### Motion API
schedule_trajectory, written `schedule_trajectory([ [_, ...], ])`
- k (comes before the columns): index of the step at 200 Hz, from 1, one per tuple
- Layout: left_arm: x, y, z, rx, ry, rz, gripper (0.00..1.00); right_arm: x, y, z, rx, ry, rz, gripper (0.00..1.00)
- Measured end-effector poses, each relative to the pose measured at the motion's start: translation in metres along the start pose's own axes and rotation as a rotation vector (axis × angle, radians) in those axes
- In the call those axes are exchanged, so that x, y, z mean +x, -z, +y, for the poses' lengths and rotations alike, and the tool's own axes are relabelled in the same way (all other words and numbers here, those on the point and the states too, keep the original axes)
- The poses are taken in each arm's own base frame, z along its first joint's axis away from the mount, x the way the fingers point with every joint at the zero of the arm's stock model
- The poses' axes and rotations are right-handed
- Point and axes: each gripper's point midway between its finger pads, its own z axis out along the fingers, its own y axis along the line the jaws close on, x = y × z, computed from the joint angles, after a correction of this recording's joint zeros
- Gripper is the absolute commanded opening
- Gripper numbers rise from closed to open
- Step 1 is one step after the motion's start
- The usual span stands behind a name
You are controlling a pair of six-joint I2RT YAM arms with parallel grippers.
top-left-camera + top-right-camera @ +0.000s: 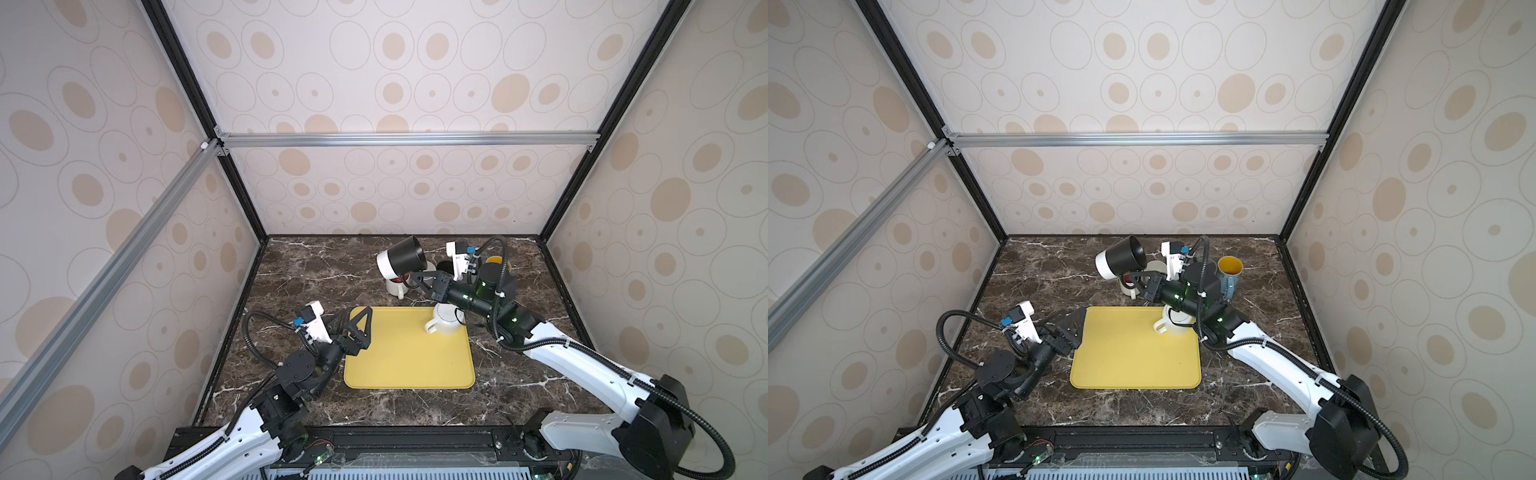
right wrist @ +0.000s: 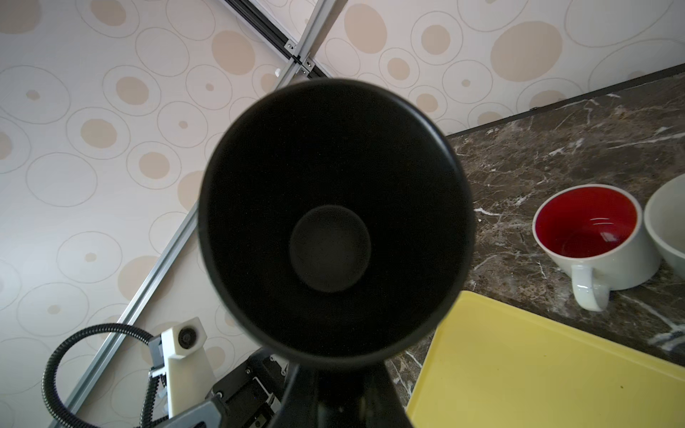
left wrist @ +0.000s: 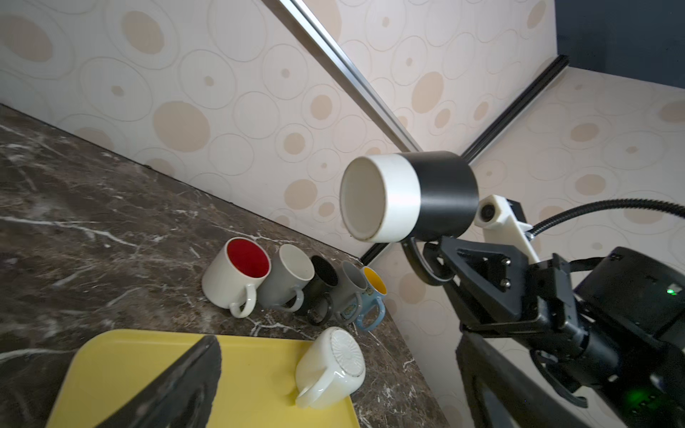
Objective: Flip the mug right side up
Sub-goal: 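Open the left gripper and withdraw it while the right carries the black mug, then lower the black mug upright beside the red-lined mug with the right gripper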
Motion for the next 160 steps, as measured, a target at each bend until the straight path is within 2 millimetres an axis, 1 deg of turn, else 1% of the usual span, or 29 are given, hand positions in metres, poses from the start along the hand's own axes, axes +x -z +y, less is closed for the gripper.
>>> schedule_trajectory([
  [18, 0.001, 0.005, 0.014, -0.057, -0.018, -0.004, 1.00, 0.001, -0.012, 0.002, 0.063, 0.042, 0.024, 0.00],
  [36, 0.005, 0.006, 0.025, -0.105, -0.040, 0.006, 0.99, 0.006, -0.029, 0.003, 0.131, 0.094, 0.063, 0.00],
  [58, 0.008, 0.008, 0.034, -0.146, -0.063, 0.019, 0.99, 0.013, -0.048, -0.003, 0.219, 0.161, 0.095, 0.00],
  [109, 0.018, 0.008, 0.045, -0.201, -0.139, 0.074, 1.00, 0.030, -0.083, -0.036, 0.400, 0.293, 0.151, 0.00],
  [160, 0.019, 0.005, 0.043, -0.227, -0.202, 0.115, 1.00, 0.047, -0.118, -0.078, 0.517, 0.365, 0.201, 0.00],
])
